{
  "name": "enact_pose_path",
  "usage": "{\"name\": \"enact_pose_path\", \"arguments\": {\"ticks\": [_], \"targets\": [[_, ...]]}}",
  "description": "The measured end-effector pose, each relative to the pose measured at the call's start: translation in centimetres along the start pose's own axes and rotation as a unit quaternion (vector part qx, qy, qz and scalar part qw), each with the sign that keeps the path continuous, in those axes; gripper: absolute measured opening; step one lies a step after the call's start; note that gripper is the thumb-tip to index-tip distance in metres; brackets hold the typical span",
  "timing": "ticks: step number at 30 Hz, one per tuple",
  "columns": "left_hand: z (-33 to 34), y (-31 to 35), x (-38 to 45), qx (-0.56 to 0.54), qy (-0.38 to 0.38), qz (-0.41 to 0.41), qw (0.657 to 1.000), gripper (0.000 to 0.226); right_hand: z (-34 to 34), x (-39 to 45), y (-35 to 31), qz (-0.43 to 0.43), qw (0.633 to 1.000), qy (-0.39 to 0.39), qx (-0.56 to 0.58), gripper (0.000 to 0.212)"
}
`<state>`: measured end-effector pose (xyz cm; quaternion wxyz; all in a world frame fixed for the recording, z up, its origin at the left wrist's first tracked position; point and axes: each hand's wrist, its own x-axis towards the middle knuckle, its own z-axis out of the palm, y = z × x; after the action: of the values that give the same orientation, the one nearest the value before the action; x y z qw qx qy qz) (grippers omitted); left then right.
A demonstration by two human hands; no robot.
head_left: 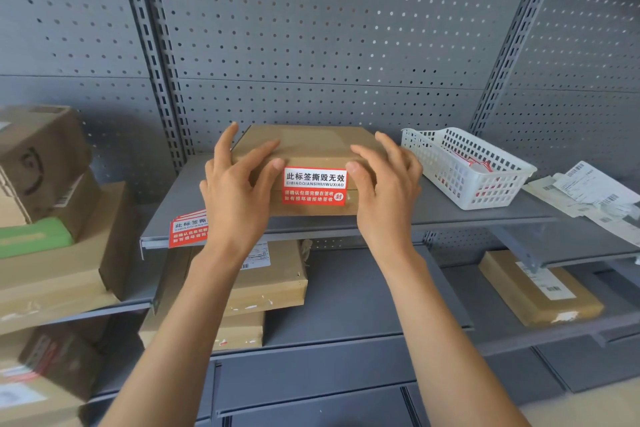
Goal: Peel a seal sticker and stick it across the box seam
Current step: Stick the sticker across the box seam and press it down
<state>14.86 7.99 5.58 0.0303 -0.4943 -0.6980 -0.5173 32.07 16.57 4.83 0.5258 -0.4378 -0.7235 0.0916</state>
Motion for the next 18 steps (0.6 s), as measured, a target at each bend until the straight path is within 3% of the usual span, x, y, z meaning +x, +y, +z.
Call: {"name": "enact_pose_path", "arguments": {"ticks": [3, 9, 18], "targets": [[-0.3, 0.2, 0.2, 0.004, -0.001, 0.009, 1.0, 0.036, -0.3, 0.3, -0.4, -0.01, 1.0, -0.003, -0.004, 0.032], [-1.1, 1.2, 0.6, 0.023, -0.014, 0.022, 0.999, 0.074, -1.0, 0.9, -1.8, -0.032, 0.997, -0.034, -0.067, 0.07], [-1.8, -0.9, 1.5, -0.023, -0.03, 0.051, 0.998, 0.063, -2.9, 2.2, -0.6, -0.076, 0.993, -0.089, -0.019, 0.058]]}}
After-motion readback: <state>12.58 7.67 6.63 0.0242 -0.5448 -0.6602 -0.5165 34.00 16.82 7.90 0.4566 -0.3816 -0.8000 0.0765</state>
